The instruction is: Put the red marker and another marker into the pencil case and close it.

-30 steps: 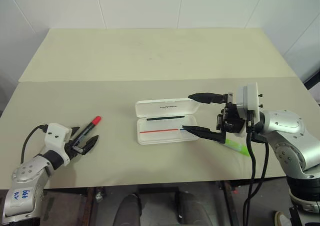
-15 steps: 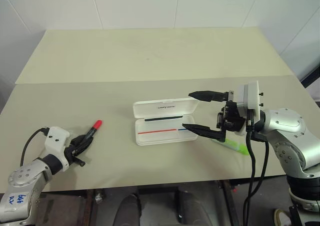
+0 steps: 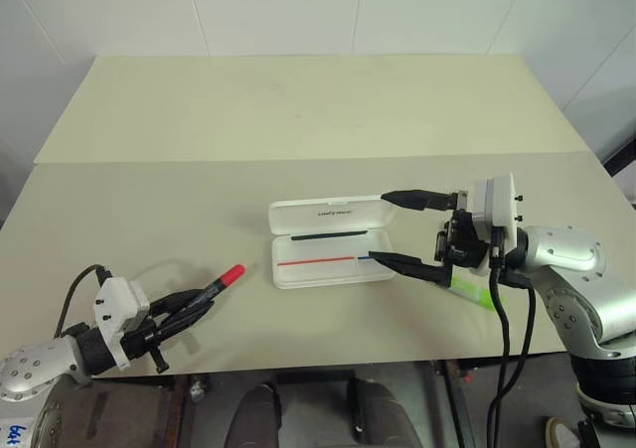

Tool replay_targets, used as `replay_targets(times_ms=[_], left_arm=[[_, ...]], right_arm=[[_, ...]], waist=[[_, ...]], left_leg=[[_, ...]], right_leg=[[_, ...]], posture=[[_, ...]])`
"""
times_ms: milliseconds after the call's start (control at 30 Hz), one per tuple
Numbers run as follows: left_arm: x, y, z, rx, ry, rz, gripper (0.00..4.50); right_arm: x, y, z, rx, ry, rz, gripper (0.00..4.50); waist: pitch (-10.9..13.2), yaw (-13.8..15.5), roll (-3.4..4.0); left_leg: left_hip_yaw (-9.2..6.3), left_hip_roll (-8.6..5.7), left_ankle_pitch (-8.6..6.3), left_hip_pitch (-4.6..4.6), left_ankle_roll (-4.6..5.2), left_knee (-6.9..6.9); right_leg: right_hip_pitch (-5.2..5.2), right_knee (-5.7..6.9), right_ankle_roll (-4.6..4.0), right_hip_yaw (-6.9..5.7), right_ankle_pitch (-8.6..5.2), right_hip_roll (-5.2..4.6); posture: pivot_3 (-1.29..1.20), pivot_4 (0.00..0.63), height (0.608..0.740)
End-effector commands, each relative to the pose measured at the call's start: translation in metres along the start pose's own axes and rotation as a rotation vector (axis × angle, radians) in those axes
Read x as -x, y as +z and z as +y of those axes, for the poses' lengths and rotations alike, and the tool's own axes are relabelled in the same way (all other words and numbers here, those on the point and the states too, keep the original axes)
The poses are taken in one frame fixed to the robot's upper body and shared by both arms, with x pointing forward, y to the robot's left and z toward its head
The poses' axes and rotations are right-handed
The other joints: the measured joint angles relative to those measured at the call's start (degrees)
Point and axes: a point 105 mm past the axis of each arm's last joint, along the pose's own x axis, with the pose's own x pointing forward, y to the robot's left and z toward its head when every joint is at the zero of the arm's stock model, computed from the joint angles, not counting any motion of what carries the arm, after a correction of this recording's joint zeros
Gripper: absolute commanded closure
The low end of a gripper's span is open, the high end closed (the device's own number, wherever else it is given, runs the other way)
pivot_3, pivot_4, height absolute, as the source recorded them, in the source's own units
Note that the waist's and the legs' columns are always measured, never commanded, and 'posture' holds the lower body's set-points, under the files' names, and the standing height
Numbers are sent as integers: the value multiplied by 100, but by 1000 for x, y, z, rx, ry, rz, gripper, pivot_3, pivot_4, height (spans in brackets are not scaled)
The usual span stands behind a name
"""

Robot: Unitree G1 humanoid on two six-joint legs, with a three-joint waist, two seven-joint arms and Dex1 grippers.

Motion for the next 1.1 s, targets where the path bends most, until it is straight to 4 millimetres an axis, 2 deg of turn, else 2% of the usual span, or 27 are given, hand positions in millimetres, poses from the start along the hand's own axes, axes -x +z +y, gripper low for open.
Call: replay_targets(times_ms=[33,300,433,533,667,967,1100], left_arm=[[-11,18,-4,-96,-85,-38,3858],[-61,24,-9,-276,-331,52,3858],[-81,28,-1,-313,-364,66,3858],[-100,33,4,-325,-367,63,3858],[-124,38,3,-338,-383,53,3858],[-157,49,-10,-331,-406,29,3858],[-165,53,-9,-361,-370,35,3858]], right_arm=[[3,10,-2,51,-22,-29,0],[4,14,-1,63,-51,-27,0],[5,15,0,68,-74,-25,0],[5,17,2,72,-94,-25,0],[5,19,5,71,-117,-25,0],[4,22,7,73,-147,-27,0],[3,25,7,76,-158,-33,0]], waist=[[0,0,0],[0,8,0],[0,4,0],[0,18,0],[0,23,-1],[0,27,-1],[0,20,-1]], left_leg=[[0,0,0,1,0,0],[6,-5,1,1,4,5],[5,-1,1,0,5,4],[4,-1,2,-1,6,10],[3,-2,4,-4,8,20],[-2,-2,5,-4,9,22],[-2,-2,5,-4,9,26]], right_leg=[[0,0,0,0,0,2],[2,2,2,3,1,7],[-5,10,9,3,4,18],[-10,24,67,3,30,25],[-8,25,79,5,37,27],[-9,32,116,7,55,35],[-8,32,119,9,57,36]], posture=[[0,150,740],[0,150,740],[0,150,740],[0,150,740],[0,150,740],[0,150,740],[0,150,740]])
